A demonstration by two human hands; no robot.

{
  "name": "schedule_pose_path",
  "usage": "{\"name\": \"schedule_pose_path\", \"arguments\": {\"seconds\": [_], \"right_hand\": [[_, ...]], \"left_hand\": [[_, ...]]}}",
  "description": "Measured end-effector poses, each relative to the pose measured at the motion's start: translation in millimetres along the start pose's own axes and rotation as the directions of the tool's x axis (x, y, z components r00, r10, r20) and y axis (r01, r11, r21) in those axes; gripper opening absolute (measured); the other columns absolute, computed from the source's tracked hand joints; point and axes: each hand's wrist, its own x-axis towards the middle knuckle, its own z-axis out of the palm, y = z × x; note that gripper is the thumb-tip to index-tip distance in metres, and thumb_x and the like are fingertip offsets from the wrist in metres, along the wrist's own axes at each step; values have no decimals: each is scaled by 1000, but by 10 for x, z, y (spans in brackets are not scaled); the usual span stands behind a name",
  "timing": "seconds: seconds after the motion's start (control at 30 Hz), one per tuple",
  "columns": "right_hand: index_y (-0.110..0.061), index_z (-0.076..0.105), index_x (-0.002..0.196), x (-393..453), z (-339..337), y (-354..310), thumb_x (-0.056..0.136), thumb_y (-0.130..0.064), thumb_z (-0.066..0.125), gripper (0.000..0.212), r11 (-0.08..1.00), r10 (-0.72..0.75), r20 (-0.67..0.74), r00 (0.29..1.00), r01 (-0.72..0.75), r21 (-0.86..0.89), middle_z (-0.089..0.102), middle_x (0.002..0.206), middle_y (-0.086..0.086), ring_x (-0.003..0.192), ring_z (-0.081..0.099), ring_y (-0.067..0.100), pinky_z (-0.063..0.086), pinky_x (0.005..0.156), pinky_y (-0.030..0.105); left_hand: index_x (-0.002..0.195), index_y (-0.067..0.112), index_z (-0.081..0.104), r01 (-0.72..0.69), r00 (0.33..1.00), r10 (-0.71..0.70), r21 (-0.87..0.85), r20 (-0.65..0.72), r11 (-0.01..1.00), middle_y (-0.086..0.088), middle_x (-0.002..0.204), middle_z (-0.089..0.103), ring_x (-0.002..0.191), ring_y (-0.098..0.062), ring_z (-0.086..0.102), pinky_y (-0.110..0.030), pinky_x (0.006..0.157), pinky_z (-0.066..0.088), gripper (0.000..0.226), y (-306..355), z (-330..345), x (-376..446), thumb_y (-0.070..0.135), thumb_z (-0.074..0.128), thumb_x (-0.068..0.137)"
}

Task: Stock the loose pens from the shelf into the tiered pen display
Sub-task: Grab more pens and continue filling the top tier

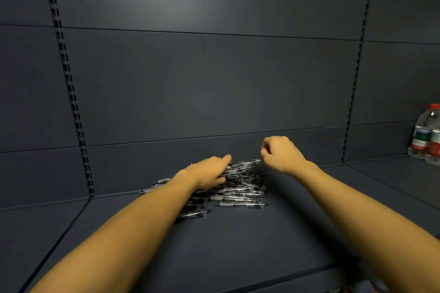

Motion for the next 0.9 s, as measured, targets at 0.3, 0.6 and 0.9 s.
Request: {"name": "schedule_pose_path", "arguments": {"seconds": [0.3, 0.6, 0.9], "right_hand": [[-5, 61, 99, 38, -114, 185, 98, -20, 46, 21, 984, 176, -196, 965, -178, 8, 62, 104, 13, 83, 53, 31, 42, 70, 35], [-8, 60, 104, -11, -134, 231, 92, -20, 56, 17, 980, 160, 15, 987, -157, -120, 63, 103, 10, 88, 61, 29, 56, 77, 41], [-10, 57, 102, 67, 68, -91, 93, -21, 55, 15, 989, 14, 148, 989, 8, -150, 60, 99, 7, 86, 61, 27, 56, 74, 39]], "left_hand": [[116, 15, 51, 57, 978, -67, -57, -197, 997, -9, 107, 60, 89, -26, 56, -41, 75, 48, 20, -29, -152, 239, 21, 59, 99], [120, 10, 49, 147, 975, -77, 345, -208, 927, -15, 111, 62, 97, -36, 62, -43, 75, 48, 28, -11, -452, 335, 18, 59, 95], [120, 11, 53, 231, 972, -161, 551, -174, 802, -14, 116, 64, 102, -37, 64, -39, 71, 40, 25, -243, -522, -150, 24, 53, 98]]}}
